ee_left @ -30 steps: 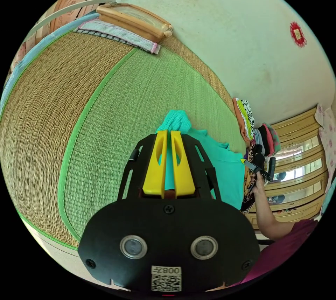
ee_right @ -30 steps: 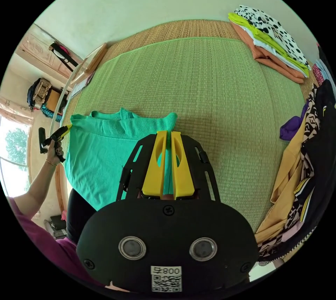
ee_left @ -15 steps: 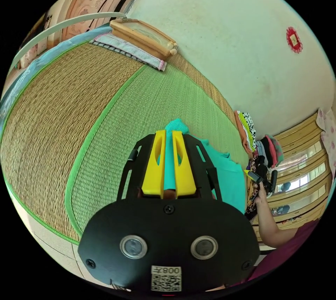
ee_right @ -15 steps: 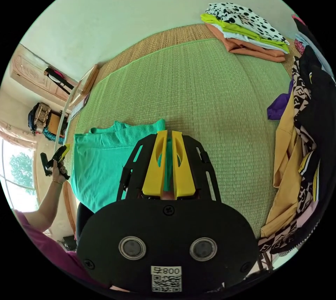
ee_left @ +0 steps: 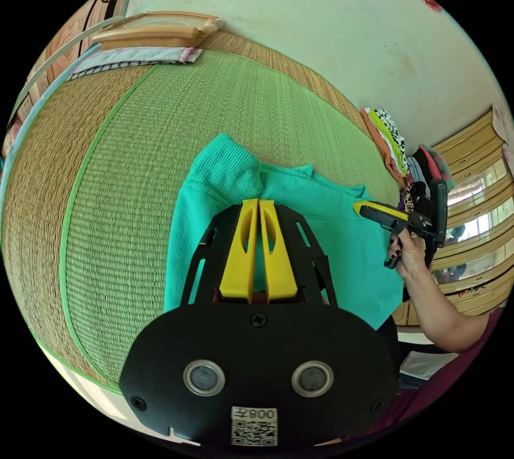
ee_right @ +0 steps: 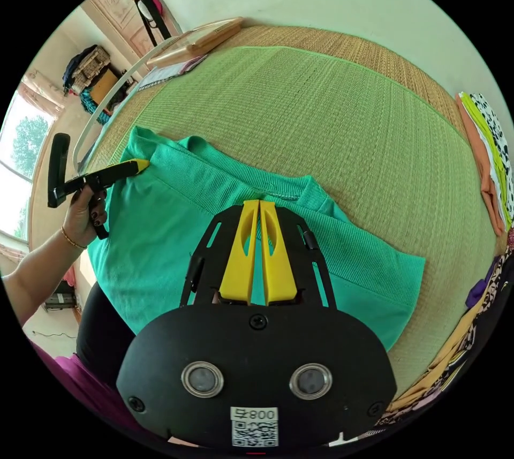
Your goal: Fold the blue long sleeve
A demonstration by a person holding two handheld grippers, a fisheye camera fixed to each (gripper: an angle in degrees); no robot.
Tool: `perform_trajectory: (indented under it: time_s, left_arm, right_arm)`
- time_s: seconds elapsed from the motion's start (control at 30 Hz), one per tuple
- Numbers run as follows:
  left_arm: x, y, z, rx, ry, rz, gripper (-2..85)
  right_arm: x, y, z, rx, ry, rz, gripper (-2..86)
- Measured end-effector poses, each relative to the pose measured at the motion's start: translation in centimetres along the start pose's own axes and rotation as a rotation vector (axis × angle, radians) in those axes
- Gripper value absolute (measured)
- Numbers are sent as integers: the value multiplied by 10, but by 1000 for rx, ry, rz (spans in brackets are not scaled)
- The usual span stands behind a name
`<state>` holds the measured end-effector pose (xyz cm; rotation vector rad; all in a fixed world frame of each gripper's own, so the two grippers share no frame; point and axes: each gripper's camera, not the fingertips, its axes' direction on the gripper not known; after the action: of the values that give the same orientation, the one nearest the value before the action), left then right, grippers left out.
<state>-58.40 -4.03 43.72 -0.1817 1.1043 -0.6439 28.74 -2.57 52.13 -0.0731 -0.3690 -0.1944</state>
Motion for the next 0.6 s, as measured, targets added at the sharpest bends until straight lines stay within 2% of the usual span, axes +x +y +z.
perform_trajectory:
  time_s: [0.13, 0.23, 0.37, 0.43, 0.6]
  left_arm:
    - [3, 4, -14, 56, -61, 76, 1]
    - [-11, 5, -7, 2, -111, 52, 1]
    - [-27, 10, -18, 59, -19, -9, 1]
    - [-34, 13, -27, 113, -12, -8, 1]
    - [-61, 14, -20, 52, -7, -90, 1]
  right_arm:
    - [8, 11, -14, 13, -15, 25, 1]
    - [23, 26, -31, 63, 15, 84, 1]
    - [57, 48, -41, 77, -48, 200, 1]
    - [68, 57, -48, 95, -15, 241, 1]
    - [102, 76, -39, 77, -118, 335, 1]
